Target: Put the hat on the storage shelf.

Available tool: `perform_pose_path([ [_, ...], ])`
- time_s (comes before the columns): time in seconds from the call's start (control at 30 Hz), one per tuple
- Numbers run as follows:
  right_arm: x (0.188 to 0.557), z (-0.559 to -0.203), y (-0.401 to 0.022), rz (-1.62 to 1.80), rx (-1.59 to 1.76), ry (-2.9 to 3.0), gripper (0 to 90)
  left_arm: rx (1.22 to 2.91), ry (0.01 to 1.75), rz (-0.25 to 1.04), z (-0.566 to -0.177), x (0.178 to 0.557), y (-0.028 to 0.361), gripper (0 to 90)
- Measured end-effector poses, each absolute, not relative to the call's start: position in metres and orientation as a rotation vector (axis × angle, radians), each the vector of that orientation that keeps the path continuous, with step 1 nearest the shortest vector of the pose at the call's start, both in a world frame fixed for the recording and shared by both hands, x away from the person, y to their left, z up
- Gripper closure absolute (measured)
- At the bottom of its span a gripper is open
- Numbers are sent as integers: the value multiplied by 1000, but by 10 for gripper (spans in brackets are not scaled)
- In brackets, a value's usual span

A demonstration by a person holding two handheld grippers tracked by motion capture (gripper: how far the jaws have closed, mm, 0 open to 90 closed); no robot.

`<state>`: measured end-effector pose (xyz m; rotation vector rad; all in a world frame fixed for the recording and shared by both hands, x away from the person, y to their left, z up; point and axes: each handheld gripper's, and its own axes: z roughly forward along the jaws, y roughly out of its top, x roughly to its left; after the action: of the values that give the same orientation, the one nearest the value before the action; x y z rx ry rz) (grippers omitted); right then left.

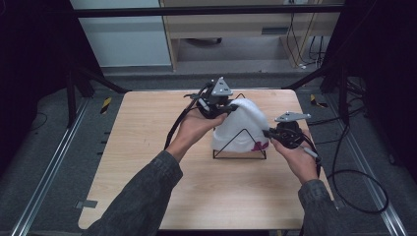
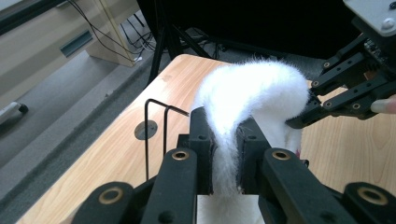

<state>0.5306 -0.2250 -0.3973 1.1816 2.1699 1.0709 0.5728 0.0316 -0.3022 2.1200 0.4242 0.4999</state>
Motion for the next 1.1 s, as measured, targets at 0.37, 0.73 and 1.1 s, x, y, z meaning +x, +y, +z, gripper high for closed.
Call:
perform_pose_path([
  [0.37,532,-402,-223,1057,1192,2187,810,2129,435,489,-310,574,33,798],
  [0.73,533,-404,-221,1045,1196,2202,803,2140,438,486,-317,572,33,798],
  [1.1,535,-406,-220,1038,1209,2205,793,2144,440,484,-319,571,31,798],
])
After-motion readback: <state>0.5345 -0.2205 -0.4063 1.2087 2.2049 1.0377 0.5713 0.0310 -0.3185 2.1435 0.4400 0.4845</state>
